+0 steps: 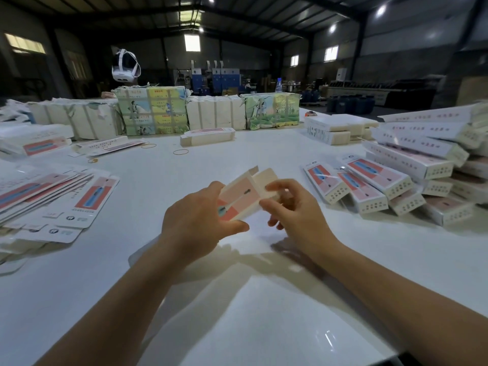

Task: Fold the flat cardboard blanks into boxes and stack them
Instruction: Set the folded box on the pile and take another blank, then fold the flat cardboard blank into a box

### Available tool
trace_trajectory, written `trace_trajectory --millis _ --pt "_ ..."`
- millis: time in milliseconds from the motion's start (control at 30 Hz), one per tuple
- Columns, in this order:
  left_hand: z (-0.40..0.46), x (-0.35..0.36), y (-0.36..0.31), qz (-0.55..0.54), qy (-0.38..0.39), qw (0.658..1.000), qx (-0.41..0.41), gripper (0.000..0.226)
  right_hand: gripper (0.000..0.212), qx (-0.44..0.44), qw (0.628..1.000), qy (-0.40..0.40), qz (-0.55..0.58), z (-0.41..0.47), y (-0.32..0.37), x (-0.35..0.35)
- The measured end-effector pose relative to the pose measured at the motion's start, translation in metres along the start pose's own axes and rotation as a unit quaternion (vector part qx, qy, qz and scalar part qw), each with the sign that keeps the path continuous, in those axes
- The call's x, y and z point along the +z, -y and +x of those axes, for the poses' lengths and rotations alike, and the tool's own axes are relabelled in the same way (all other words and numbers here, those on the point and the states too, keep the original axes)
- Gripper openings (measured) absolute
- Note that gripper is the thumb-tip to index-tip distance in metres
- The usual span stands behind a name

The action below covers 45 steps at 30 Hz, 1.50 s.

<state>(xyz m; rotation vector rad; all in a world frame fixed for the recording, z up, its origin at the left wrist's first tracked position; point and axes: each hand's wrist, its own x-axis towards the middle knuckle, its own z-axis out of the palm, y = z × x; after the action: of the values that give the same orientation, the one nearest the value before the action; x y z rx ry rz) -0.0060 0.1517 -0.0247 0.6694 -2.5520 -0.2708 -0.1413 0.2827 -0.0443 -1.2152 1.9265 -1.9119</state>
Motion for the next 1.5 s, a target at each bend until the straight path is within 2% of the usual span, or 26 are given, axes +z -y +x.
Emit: trace_trajectory --millis 67,133,267,400,500,533,633,700,867,1100,1200,1233,1267,1300,1333,1367,1400,1433,1467,1500 --pt "-0.001 -0.002 0.004 -0.03 -0.004 0.999 -0.011 0.064 0.018 -0.039 0.995 -0.086 -0.01 -0.001 0.001 -0.002" --pt "-0.002 -0.003 0.007 -0.059 -0.001 0.998 -0.018 0.069 0.019 -0.066 0.99 -0.119 -0.036 -0.002 0.001 -0.003" --pt "-0.002 -0.001 0.007 -0.072 0.005 0.997 -0.018 0.069 0.022 -0.08 0.993 -0.059 -0.07 -0.006 -0.001 0.007" --pt "-0.004 0.005 0.004 -0.042 0.016 0.999 0.004 0.064 0.019 -0.112 0.987 -0.031 -0.108 -0.01 -0.001 0.011" --pt "-0.005 0.009 0.003 -0.018 0.02 1.0 0.012 0.061 0.017 -0.085 0.992 -0.021 -0.088 -0.012 -0.001 0.01" --pt "-0.005 0.01 0.003 -0.012 0.022 1.0 0.014 0.062 0.021 -0.069 0.995 -0.015 -0.066 -0.011 -0.001 0.009" --pt "-0.005 0.012 0.003 0.005 0.024 0.999 0.021 0.064 0.055 -0.021 0.999 0.013 -0.025 -0.009 0.0 0.008" --pt "-0.006 0.013 0.003 0.015 0.025 0.999 0.027 0.064 0.056 -0.011 0.998 0.029 -0.06 -0.007 -0.001 0.009" --pt "-0.007 0.014 0.001 0.014 0.017 0.999 0.027 0.066 0.019 -0.023 0.999 0.025 -0.039 -0.008 0.002 0.008" --pt "-0.007 0.017 -0.005 0.036 0.002 0.999 0.028 0.067 0.033 -0.04 0.997 0.037 -0.053 -0.008 0.004 0.01" --pt "-0.006 0.017 -0.005 0.029 -0.005 0.999 0.023 0.068 0.025 -0.052 0.993 -0.003 -0.105 -0.008 0.006 0.008" --pt "-0.005 0.016 -0.005 0.022 -0.009 0.999 0.022 0.068 0.028 -0.044 0.991 -0.031 -0.125 -0.006 0.006 0.006" --pt "-0.005 0.016 -0.006 0.014 -0.014 1.0 0.022 0.067 0.048 -0.021 0.989 -0.055 -0.133 -0.004 0.006 0.003" --pt "-0.004 0.016 -0.006 0.007 -0.018 1.0 0.023 0.066 0.072 0.02 0.993 -0.066 -0.1 -0.001 0.005 0.0" --pt "-0.004 0.016 -0.007 0.001 -0.02 0.999 0.026 0.066 0.089 0.081 0.995 -0.056 -0.015 0.001 0.004 -0.002" --pt "-0.005 0.016 -0.008 -0.004 -0.02 0.999 0.029 0.065 0.096 0.146 0.982 -0.028 0.12 0.003 0.004 -0.001" --pt "-0.005 0.017 -0.009 -0.008 -0.017 0.999 0.032 0.064 0.092 0.202 0.946 0.019 0.254 0.003 0.005 0.0" --pt "-0.006 0.018 -0.01 -0.013 -0.012 0.999 0.033 0.064 0.078 0.227 0.91 0.051 0.343 0.004 0.007 0.001" --pt "-0.006 0.019 -0.011 -0.017 -0.007 0.999 0.033 0.066 0.06 0.231 0.899 0.068 0.365 0.004 0.007 0.002" --pt "-0.006 0.019 -0.011 -0.02 -0.004 0.999 0.031 0.066 0.046 0.218 0.905 0.066 0.359 0.004 0.006 0.002"
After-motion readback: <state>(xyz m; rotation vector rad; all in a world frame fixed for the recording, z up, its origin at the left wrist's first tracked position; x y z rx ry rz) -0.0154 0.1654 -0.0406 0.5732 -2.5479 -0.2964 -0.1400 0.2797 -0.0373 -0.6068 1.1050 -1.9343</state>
